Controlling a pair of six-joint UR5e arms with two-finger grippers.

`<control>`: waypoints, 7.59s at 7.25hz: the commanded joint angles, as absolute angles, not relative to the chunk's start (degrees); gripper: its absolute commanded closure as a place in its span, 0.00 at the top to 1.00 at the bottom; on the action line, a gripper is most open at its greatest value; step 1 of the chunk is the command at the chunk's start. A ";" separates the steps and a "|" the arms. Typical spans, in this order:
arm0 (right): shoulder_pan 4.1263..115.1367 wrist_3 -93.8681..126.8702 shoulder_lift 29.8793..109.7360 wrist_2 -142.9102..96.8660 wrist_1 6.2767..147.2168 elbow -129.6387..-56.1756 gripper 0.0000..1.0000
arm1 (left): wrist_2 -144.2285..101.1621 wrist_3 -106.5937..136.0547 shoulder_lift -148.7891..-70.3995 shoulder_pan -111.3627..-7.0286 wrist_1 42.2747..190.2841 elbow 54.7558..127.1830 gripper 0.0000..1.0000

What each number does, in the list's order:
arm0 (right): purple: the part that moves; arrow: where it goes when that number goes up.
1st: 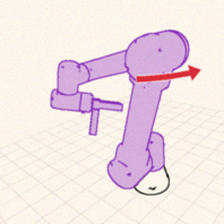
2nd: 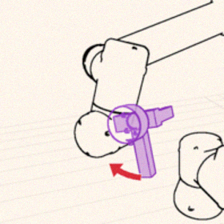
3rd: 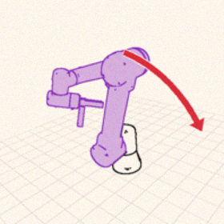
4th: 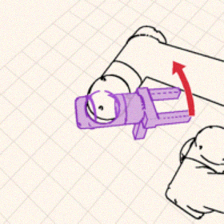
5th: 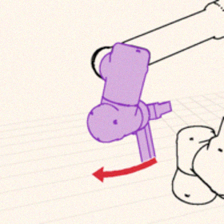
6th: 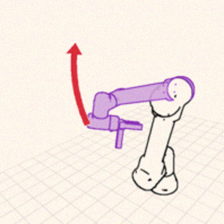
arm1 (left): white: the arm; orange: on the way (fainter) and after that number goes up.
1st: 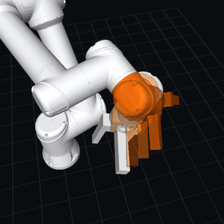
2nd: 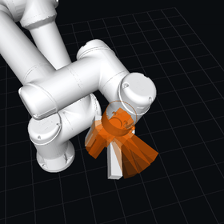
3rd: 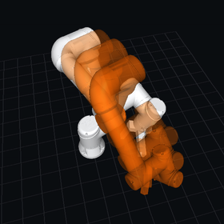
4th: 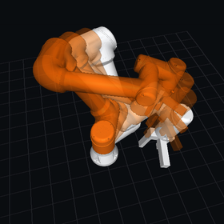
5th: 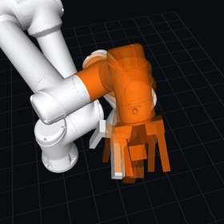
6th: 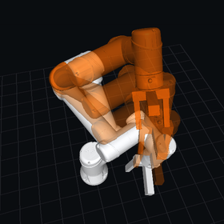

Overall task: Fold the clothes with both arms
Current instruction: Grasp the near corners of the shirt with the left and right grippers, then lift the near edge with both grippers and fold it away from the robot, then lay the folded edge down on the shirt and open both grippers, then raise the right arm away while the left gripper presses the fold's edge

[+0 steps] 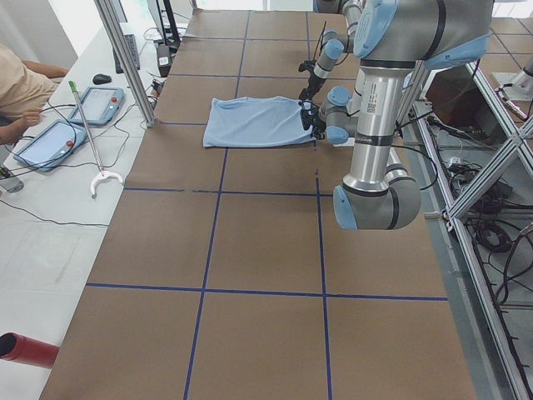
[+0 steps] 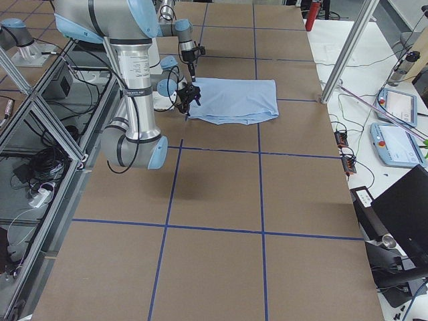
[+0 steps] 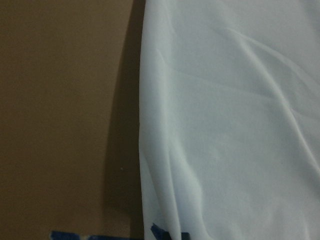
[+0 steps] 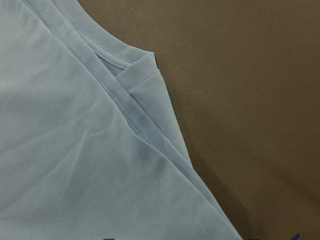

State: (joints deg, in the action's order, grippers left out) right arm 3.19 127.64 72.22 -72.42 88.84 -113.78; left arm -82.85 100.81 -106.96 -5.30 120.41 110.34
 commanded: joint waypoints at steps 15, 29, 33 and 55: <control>5.27 133.68 70.49 -72.33 92.51 -125.73 0.00 | -87.87 100.02 -106.17 -7.12 108.09 125.97 0.00; 24.51 121.47 51.61 -78.05 87.76 -96.20 0.00 | -93.08 79.82 -118.65 -29.97 108.17 103.22 0.00; 25.31 119.80 50.71 -78.13 85.61 -90.35 0.00 | -92.90 78.84 -121.03 -30.15 110.04 95.98 0.00; 45.79 72.60 41.04 -98.35 77.43 -68.99 1.00 | -98.10 66.71 -122.51 -29.54 112.50 90.81 1.00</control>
